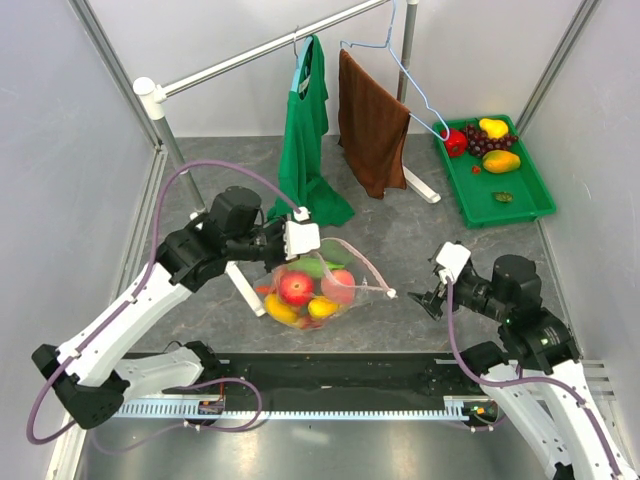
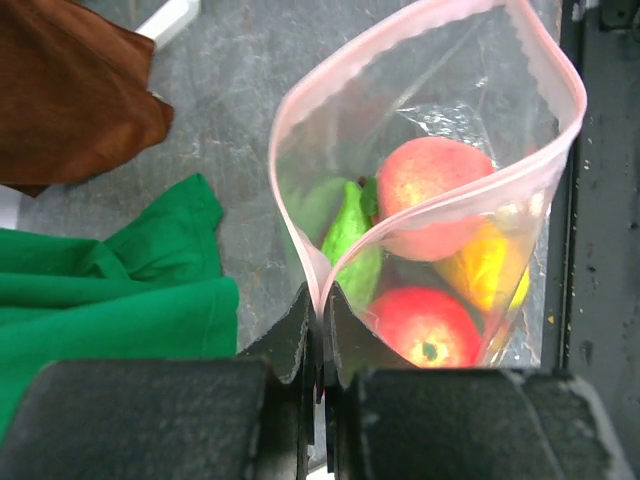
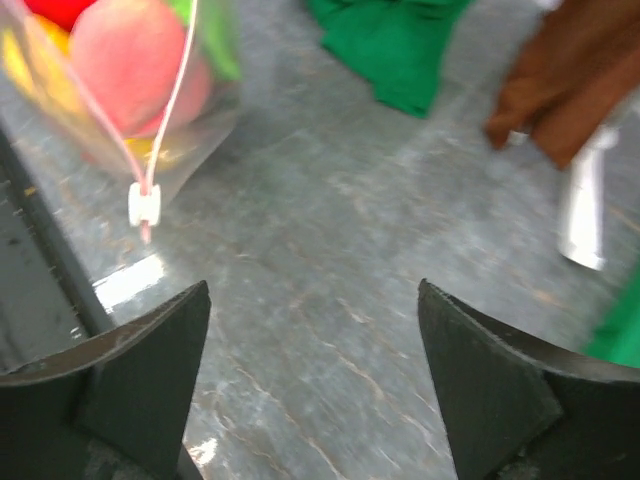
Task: Place the food in the zip-top bag and seal the zipper
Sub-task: Zip the zipper food storage bag at the center of the board, then place the zipper food storage bag at the center of the board.
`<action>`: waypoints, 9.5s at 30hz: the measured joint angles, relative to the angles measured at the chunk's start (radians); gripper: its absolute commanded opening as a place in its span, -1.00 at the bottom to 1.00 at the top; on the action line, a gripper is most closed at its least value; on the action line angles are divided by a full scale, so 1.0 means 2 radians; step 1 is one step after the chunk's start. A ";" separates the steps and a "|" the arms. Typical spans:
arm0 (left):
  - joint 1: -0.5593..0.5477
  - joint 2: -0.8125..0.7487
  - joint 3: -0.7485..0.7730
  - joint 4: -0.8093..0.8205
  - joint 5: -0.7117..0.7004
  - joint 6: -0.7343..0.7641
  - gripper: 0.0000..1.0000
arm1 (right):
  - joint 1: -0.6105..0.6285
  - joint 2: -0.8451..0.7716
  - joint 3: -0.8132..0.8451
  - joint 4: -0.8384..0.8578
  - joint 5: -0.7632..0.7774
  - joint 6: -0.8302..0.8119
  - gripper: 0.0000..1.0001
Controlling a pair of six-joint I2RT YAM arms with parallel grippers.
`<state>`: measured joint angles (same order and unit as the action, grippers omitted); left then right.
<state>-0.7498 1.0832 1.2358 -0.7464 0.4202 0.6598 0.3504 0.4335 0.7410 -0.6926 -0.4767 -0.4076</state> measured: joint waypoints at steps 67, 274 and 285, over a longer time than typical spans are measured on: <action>-0.071 0.074 0.168 0.016 0.068 -0.066 0.99 | 0.057 0.158 0.089 0.070 -0.097 0.008 -1.00; -0.025 0.312 0.288 0.051 -0.096 -0.038 -0.96 | 0.058 0.121 0.189 0.194 0.222 0.292 0.96; -0.145 0.263 0.037 0.071 -0.050 -0.119 -0.42 | 0.058 0.112 0.181 0.150 0.289 0.290 0.96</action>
<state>-1.0397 1.6096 1.3090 -0.6041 0.3206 0.4225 0.4671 0.6571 1.1030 -0.3920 0.1020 0.1719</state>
